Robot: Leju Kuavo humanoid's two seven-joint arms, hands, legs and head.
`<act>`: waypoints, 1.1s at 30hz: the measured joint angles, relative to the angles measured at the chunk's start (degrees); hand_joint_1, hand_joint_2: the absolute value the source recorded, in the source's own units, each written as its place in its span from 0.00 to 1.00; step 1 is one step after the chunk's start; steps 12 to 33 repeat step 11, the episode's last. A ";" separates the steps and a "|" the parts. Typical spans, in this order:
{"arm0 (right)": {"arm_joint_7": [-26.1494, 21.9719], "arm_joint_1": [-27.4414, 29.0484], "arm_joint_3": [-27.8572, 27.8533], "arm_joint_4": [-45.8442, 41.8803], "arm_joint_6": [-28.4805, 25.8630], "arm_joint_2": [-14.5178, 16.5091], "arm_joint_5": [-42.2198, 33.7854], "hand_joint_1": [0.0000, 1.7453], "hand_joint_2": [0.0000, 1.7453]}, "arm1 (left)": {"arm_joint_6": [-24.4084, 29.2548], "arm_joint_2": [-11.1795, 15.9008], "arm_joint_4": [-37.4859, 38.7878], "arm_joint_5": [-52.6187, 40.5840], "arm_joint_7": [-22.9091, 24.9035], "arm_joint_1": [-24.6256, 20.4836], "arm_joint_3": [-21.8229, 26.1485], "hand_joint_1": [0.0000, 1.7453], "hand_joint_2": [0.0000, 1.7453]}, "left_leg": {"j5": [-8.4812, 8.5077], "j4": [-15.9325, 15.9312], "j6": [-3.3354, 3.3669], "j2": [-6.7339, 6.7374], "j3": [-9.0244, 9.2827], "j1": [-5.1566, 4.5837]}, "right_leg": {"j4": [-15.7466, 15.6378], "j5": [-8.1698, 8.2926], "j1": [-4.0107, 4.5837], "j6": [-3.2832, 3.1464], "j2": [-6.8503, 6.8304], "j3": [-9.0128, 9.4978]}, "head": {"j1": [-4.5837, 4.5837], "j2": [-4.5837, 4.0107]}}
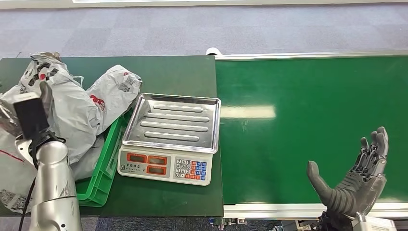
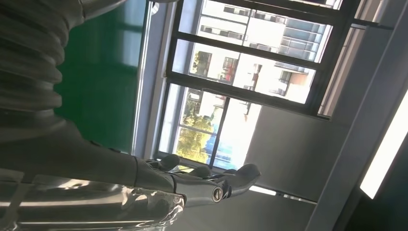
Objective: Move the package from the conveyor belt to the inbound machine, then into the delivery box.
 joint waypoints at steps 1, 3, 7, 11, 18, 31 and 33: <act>0.15 -0.02 -0.03 0.17 0.17 -0.04 -0.32 0.00 1.00 | -0.78 -0.27 -2.90 3.84 -1.78 1.69 -1.90 0.00 1.00 | -0.02 0.00 0.00 0.02 0.00 -0.01 | 0.00 -0.01 -0.01 0.01 0.02 -0.01 | 0.01 0.00; 0.30 0.00 -0.09 0.51 0.64 -0.10 -0.83 0.00 1.00 | -2.29 -0.74 -8.89 7.59 -4.15 5.43 -6.35 0.00 1.00 | -0.06 0.00 0.02 0.01 -0.01 -0.03 | -0.02 -0.04 -0.03 0.03 0.02 0.00 | 0.02 0.00; 0.81 0.34 -0.16 1.20 1.88 -0.23 -1.36 0.00 1.00 | -3.17 -1.36 -19.19 7.08 -6.62 13.50 -14.99 0.00 1.00 | -0.14 0.00 0.05 0.04 -0.01 -0.04 | -0.04 -0.06 -0.04 0.04 0.04 -0.02 | 0.01 0.00; 1.49 0.59 -0.19 2.15 3.79 -0.39 -1.57 0.00 1.00 | -4.15 -1.38 -24.85 7.32 -6.88 21.14 -22.36 0.00 1.00 | -0.18 0.00 0.03 0.04 0.01 -0.03 | -0.05 -0.10 -0.03 0.03 0.04 -0.01 | -0.01 0.00; 1.49 0.59 -0.19 2.15 3.79 -0.39 -1.57 0.00 1.00 | -4.15 -1.38 -24.85 7.32 -6.88 21.14 -22.36 0.00 1.00 | -0.18 0.00 0.03 0.04 0.01 -0.03 | -0.05 -0.10 -0.03 0.03 0.04 -0.01 | -0.01 0.00; 1.49 0.59 -0.19 2.15 3.79 -0.39 -1.57 0.00 1.00 | -4.15 -1.38 -24.85 7.32 -6.88 21.14 -22.36 0.00 1.00 | -0.18 0.00 0.03 0.04 0.01 -0.03 | -0.05 -0.10 -0.03 0.03 0.04 -0.01 | -0.01 0.00; 1.49 0.59 -0.19 2.15 3.79 -0.39 -1.57 0.00 1.00 | -4.15 -1.38 -24.85 7.32 -6.88 21.14 -22.36 0.00 1.00 | -0.18 0.00 0.03 0.04 0.01 -0.03 | -0.05 -0.10 -0.03 0.03 0.04 -0.01 | -0.01 0.00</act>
